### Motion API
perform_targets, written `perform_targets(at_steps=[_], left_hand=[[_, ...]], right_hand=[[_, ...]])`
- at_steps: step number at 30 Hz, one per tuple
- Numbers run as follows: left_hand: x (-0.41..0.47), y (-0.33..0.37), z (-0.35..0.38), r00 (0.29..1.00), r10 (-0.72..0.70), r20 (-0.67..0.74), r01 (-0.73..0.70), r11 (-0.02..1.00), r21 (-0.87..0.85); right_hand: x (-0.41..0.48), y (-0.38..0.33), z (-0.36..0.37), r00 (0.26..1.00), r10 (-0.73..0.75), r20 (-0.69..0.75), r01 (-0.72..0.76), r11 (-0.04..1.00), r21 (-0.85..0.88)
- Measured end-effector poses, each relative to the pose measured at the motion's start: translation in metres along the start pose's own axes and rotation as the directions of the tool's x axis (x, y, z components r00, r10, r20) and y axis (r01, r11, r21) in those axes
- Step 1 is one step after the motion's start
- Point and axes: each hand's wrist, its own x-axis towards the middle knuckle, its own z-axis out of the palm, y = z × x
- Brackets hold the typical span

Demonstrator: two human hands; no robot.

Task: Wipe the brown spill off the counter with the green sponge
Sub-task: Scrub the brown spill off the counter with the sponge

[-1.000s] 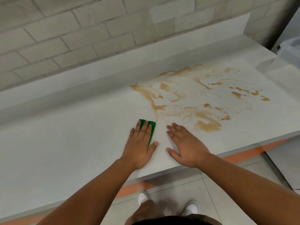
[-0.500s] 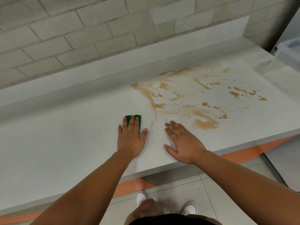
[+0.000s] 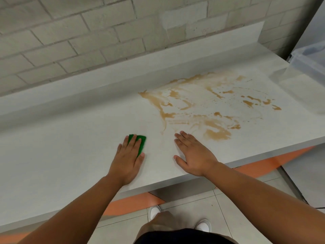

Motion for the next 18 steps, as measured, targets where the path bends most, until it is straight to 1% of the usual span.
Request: perform_targets(at_steps=[2, 3, 4, 7, 9, 10, 12, 15, 16, 18], left_hand=[[0.018, 0.022, 0.003, 0.991, -0.132, -0.011, 0.132, 0.991, 0.033], [0.024, 0.035, 0.004, 0.987, -0.157, -0.017, 0.157, 0.987, 0.045], [0.028, 0.049, 0.004, 0.989, -0.145, -0.017, 0.146, 0.988, 0.050], [0.022, 0.073, 0.006, 1.000, 0.004, 0.017, -0.004, 1.000, 0.024], [0.011, 0.067, 0.002, 0.993, 0.099, 0.060, -0.098, 0.995, -0.021], [0.007, 0.059, -0.002, 0.988, 0.130, 0.081, -0.128, 0.991, -0.028], [0.006, 0.042, -0.008, 0.983, 0.149, 0.107, -0.152, 0.988, 0.024], [0.016, 0.042, -0.008, 0.990, 0.084, 0.109, -0.101, 0.982, 0.160], [0.020, 0.050, -0.005, 0.994, 0.035, 0.101, -0.053, 0.981, 0.187], [0.031, 0.069, -0.001, 0.995, -0.073, 0.061, 0.062, 0.984, 0.168]], right_hand=[[0.000, 0.000, 0.000, 1.000, -0.003, -0.004, 0.003, 1.000, 0.002], [0.001, 0.000, 0.001, 1.000, -0.003, -0.009, 0.003, 1.000, 0.004], [0.001, 0.000, 0.001, 1.000, -0.002, -0.013, 0.002, 1.000, 0.004], [0.001, 0.001, 0.003, 1.000, -0.005, -0.026, 0.005, 1.000, 0.007], [0.001, 0.001, 0.002, 1.000, -0.008, -0.025, 0.009, 1.000, 0.013], [0.001, 0.001, 0.001, 1.000, -0.010, -0.025, 0.010, 1.000, 0.016], [0.001, 0.001, 0.001, 1.000, -0.011, -0.025, 0.011, 1.000, 0.018], [0.001, 0.001, 0.001, 1.000, -0.010, -0.017, 0.010, 1.000, 0.025], [0.001, 0.001, 0.001, 1.000, -0.006, -0.020, 0.006, 1.000, 0.024], [0.001, 0.001, 0.001, 1.000, 0.001, -0.023, 0.000, 1.000, 0.022]])
